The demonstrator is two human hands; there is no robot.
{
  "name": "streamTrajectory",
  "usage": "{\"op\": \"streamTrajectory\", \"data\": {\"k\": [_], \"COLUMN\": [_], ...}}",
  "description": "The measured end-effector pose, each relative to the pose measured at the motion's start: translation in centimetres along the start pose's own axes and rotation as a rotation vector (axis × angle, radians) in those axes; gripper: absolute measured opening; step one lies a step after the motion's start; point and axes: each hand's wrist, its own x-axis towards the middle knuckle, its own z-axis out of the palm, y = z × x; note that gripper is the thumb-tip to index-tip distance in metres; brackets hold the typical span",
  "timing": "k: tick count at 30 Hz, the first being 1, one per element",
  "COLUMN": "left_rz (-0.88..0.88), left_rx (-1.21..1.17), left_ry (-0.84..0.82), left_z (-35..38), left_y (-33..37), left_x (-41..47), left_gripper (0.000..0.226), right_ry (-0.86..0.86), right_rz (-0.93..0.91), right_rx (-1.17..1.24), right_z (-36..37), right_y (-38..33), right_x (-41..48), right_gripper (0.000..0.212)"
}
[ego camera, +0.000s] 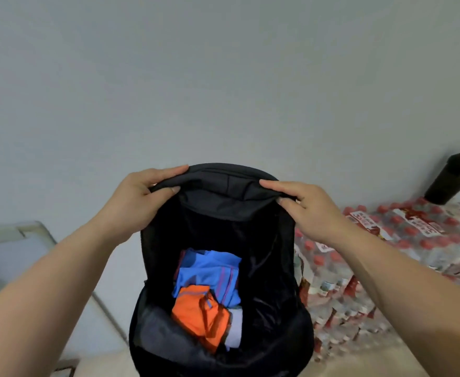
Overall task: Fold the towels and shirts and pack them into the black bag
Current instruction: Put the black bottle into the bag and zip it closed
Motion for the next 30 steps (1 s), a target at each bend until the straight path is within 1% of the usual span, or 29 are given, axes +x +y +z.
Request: {"op": "streamTrajectory", "data": {"k": [4,7,11,14,19,24,27,30], "left_rz": [0.026,0.048,0.072,0.091,0.090,0.008,-0.037,-0.028], "left_rx": [-0.045,-0.052,-0.107,-0.135,-0.147,-0.149,-0.134,-0.084], "left_ry": [0.056,0.076,0.057,0.025,-0.023,-0.043,-0.005,0.085], "left_z": [1.3,2.4,4.4,6.1,9.5,14.1,17.0,19.1], "left_y": [5.4,8.1,10.6,11.0,7.6,1.9,-1.4,-3.4], "left_x": [1.7,4.1,8.0,11.3,16.7,20.5,21.9,23.0], "left_gripper": [0.037,0.036,0.036,0.035,0.033,0.032,0.030,0.030], "right_ry": [0.002,-0.004,0.010,0.036,0.027,0.001,-0.001,0.057], "right_rz": [-0.068,-0.065,-0.061,-0.047,0.041,0.165,0.209,0.198], "right_rx": [-0.003,-0.011,-0.029,-0.028,-0.046,-0.047,-0.045,0.018], "right_z": [-6.6,-11.0,-16.1,-18.9,-20.4,-18.9,-17.4,-15.6], "right_y": [-2.5,-4.1,-4.7,-3.3,1.8,9.1,13.7,17.5], "right_x": [2.9,5.2,8.5,10.9,14.4,16.3,17.0,17.5], "right_gripper": [0.048,0.046,0.044,0.041,0.040,0.039,0.043,0.046]}}
